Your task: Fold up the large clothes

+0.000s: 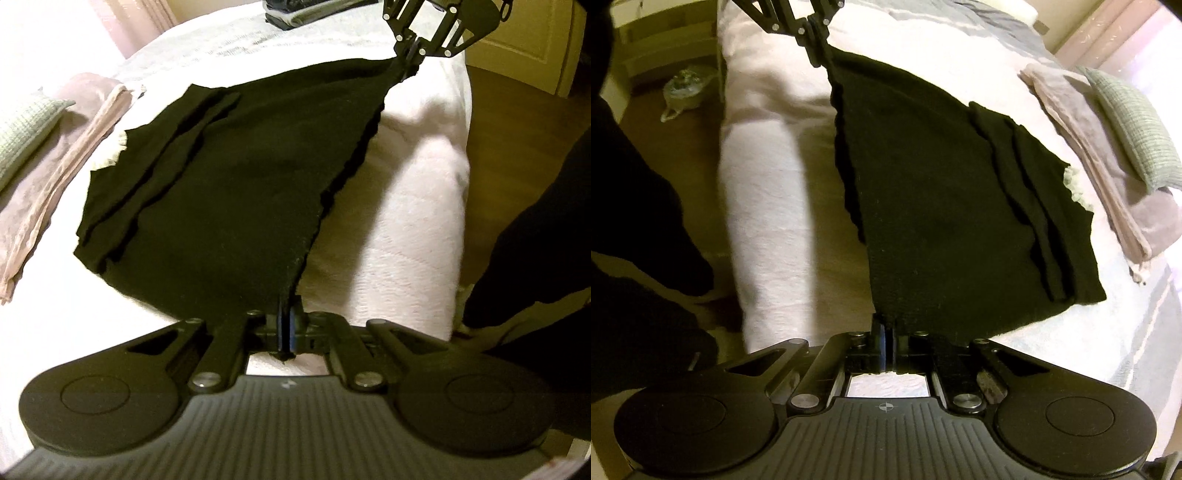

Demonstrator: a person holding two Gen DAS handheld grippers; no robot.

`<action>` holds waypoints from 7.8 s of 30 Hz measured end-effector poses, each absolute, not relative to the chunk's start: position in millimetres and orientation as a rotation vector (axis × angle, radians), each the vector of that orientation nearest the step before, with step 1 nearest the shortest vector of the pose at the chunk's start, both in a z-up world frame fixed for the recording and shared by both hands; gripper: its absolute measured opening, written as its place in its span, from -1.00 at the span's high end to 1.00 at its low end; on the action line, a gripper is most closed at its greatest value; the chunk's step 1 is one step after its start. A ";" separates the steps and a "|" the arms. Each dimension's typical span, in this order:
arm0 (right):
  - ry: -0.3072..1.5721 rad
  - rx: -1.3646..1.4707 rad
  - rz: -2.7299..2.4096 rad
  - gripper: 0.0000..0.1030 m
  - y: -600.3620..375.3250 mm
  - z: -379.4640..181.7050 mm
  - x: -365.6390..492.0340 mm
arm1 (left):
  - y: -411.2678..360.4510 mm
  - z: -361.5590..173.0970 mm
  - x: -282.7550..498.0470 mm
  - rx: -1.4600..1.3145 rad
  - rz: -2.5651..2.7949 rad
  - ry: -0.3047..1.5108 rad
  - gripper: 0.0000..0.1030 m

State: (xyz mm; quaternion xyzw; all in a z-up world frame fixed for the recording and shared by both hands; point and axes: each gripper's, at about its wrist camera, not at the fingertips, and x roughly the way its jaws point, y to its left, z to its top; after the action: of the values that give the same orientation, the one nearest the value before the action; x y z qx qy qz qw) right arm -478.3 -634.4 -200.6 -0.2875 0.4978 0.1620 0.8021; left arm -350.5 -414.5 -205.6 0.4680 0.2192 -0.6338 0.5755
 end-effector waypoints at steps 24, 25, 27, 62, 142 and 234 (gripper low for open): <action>1.074 -0.468 0.244 1.00 -727.1 -86.8 -355.1 | -478.7 -105.3 -225.1 0.791 -1.452 0.711 0.99; 1.082 -0.436 0.240 1.00 -742.4 -89.7 -337.1 | -491.5 -103.3 -207.3 0.777 -1.444 0.721 0.99; 1.086 -0.398 0.239 1.00 -773.2 -96.7 -304.6 | -520.4 -104.2 -168.4 0.748 -1.429 0.773 0.99; 1.158 0.173 0.013 0.31 -1018.7 -282.9 -104.0 | -726.7 -322.3 112.2 0.559 -1.245 1.247 0.83; 1.069 0.409 -0.412 0.03 -780.0 -165.9 -345.4 | -538.6 -168.5 -130.6 0.676 -0.961 1.014 0.57; 1.060 -0.231 -0.335 0.85 -518.1 -289.7 -86.8 | -533.3 -319.0 19.7 1.521 -2.014 -0.389 -0.98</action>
State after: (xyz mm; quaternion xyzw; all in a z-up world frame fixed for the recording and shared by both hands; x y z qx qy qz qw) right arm -86.8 -518.1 -289.7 -0.1094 0.5019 -0.1585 0.8432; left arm 19.7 -533.3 -319.0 0.5701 -0.1460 -0.7548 0.2899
